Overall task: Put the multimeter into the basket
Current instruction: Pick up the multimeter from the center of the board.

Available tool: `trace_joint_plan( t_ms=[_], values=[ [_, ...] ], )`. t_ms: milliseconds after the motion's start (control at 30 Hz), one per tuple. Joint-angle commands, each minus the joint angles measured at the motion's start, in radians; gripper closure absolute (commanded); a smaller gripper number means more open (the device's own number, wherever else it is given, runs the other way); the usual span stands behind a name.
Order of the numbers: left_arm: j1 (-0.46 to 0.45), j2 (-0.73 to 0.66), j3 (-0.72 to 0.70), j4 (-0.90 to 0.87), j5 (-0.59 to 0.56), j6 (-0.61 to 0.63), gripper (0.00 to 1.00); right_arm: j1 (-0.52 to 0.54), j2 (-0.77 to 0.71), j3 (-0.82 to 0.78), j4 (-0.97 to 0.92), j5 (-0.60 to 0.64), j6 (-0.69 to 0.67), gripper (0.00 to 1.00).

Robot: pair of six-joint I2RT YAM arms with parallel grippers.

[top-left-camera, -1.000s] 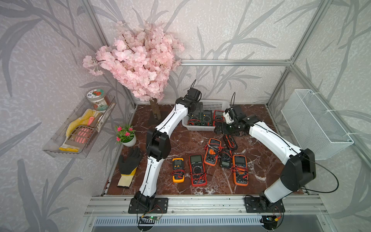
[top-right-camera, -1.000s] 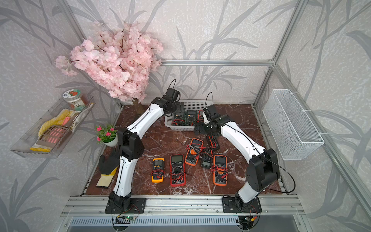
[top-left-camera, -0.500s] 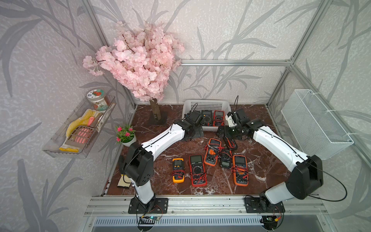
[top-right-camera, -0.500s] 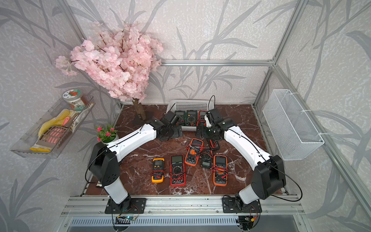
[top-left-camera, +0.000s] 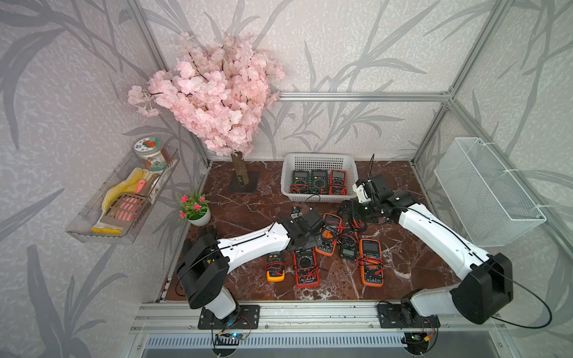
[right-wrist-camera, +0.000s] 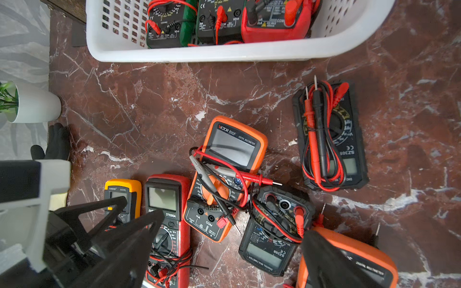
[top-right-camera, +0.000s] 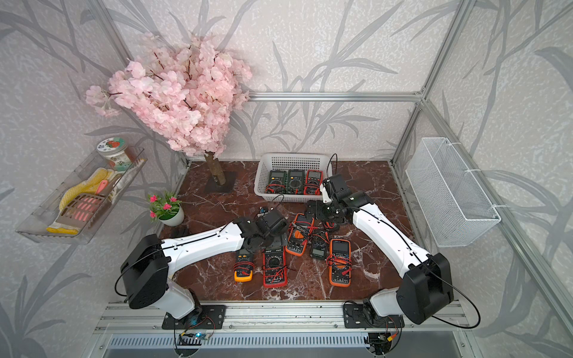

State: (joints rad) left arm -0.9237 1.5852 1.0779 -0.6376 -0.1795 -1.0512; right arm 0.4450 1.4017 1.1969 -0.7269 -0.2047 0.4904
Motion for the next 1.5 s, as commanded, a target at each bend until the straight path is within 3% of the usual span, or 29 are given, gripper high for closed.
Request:
trace_joint_plan(
  t_ms=[0, 367, 1167, 1267, 1400, 1467],
  values=[
    [-0.032, -0.029, -0.028, 0.030, -0.044, -0.057, 0.00, -0.002, -0.024, -0.002, -0.011, -0.013, 0.009, 0.01],
    [-0.117, 0.003, -0.076, 0.031, -0.074, -0.102, 0.00, -0.002, -0.023, -0.002, -0.014, -0.022, 0.014, 0.01],
    [-0.125, 0.123, -0.152, 0.108, -0.025, -0.049, 0.00, -0.005, -0.003, 0.018, -0.023, -0.009, 0.020, 0.01],
    [-0.125, 0.126, -0.144, 0.108, -0.014, -0.038, 0.11, -0.004, 0.003, 0.024, -0.023, -0.013, 0.021, 0.01],
    [-0.125, 0.083, -0.134, 0.069, -0.020, -0.033, 0.36, -0.002, 0.006, 0.033, -0.026, -0.018, 0.025, 0.01],
    [-0.124, 0.051, -0.120, 0.028, -0.030, -0.036, 0.42, -0.004, 0.006, 0.038, -0.030, -0.018, 0.026, 0.01]
  ],
)
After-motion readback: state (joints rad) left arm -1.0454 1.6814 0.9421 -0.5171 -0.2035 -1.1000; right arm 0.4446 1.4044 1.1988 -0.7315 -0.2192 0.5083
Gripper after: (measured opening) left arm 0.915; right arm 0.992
